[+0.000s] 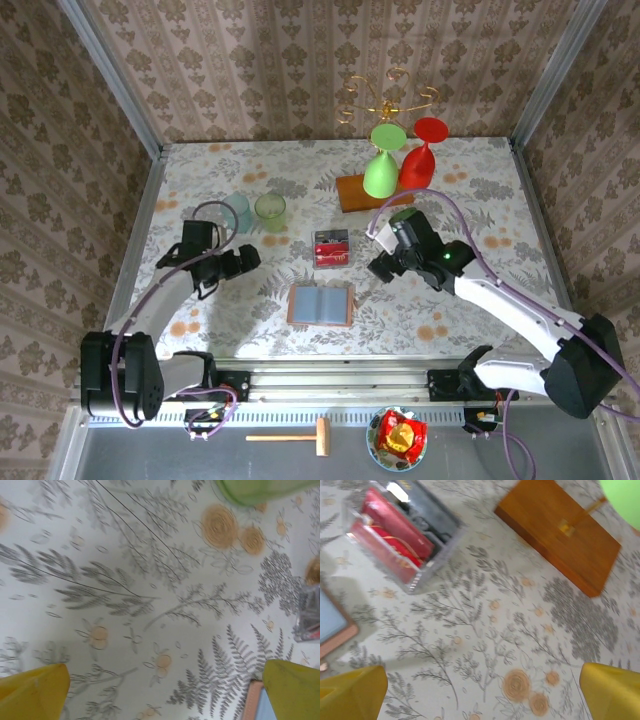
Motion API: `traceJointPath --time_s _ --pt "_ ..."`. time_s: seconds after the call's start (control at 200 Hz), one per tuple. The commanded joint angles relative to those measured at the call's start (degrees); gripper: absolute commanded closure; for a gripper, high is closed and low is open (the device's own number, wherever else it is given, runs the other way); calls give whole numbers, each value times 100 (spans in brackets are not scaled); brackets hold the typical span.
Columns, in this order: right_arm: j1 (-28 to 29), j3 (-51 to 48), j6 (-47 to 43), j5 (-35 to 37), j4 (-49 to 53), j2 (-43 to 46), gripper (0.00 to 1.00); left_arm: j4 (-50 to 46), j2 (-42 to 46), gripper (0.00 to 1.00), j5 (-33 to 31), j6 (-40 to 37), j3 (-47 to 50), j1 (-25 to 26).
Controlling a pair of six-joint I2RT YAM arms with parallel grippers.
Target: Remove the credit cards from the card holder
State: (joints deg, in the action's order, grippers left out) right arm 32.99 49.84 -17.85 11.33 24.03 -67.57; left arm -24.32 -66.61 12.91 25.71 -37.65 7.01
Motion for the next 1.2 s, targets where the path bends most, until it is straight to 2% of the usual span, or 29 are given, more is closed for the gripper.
traceJointPath --time_s 0.0,0.16,0.28,0.615,0.875,0.925,1.085,1.195 --pt "-297 -344 587 493 -583 263 0 -248 193 0 -690 -405 -80 -157" --pt "-871 -820 865 529 -1062 341 0 118 449 0 -1287 -589 44 -324" --pt "-1427 -1090 1203 276 -1597 226 0 657 682 0 -2061 -666 265 -323" --pt "-2746 -1694 1777 -196 -3561 -317 0 2687 813 0 -3187 -1804 1000 -328" --pt "-3291 -1974 1902 -421 -5135 -1066 0 3984 187 0 -2850 -2181 1209 -376" --pt "-3370 -1923 2009 -499 -5133 -1176 0 4291 79 0 -2805 -2198 1265 -388" --pt "-3405 -2001 2152 -762 -5501 -1399 0 5373 -451 0 -2566 -2369 1383 -435" --pt "-3387 -2226 2175 -928 -6281 -1724 0 5930 -803 0 -2376 -2428 1446 -487"
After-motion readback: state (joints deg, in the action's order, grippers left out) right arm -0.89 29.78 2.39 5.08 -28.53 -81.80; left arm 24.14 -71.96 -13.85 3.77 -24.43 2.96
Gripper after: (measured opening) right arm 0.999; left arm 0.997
